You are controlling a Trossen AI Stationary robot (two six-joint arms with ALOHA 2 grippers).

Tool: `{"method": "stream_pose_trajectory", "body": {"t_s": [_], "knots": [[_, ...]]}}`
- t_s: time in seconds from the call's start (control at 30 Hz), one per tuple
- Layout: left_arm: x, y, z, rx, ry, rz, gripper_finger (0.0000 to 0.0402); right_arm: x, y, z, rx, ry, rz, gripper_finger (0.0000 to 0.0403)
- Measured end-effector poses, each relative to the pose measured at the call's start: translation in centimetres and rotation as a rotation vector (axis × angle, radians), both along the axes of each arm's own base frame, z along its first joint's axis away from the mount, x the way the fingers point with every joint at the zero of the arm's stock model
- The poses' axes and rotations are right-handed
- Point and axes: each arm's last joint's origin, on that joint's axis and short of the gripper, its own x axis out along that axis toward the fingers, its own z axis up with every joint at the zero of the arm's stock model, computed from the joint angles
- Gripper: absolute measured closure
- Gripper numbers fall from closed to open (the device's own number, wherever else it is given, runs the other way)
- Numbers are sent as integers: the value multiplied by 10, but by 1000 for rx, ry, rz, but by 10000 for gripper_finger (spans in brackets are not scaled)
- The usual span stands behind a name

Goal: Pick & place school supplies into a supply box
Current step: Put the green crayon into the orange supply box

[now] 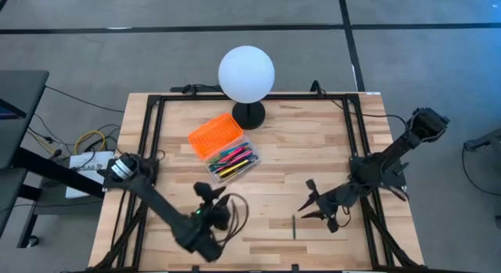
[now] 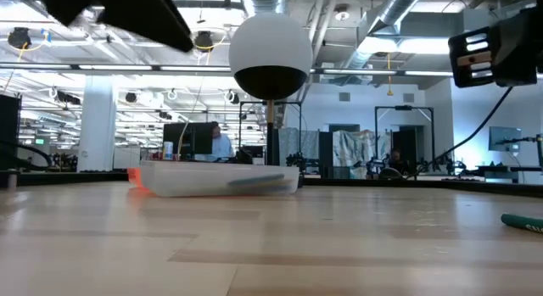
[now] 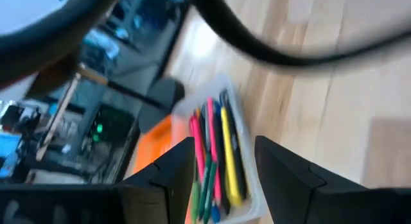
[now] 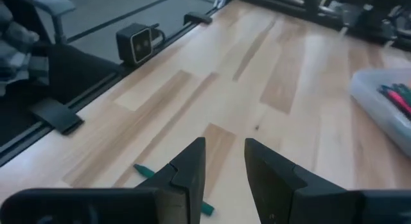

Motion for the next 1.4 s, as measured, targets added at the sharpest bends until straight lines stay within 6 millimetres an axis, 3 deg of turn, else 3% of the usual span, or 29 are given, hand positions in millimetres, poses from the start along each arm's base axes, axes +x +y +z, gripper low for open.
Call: {"method": "stream_pose_trajectory", "body": {"t_s": [0.23,0.47,0.63,1.4], "knots": [[-24,-24,4,27,-166,-66,244,20,19,-18,-88,82,78,301],[-28,-29,4,5,-188,-71,244,45,40,-30,-157,128,130,301],[-28,-29,3,-27,-170,-54,244,54,40,-43,-195,246,158,301],[-29,-30,3,-23,-175,-57,244,56,30,-45,-252,398,155,301]]}}
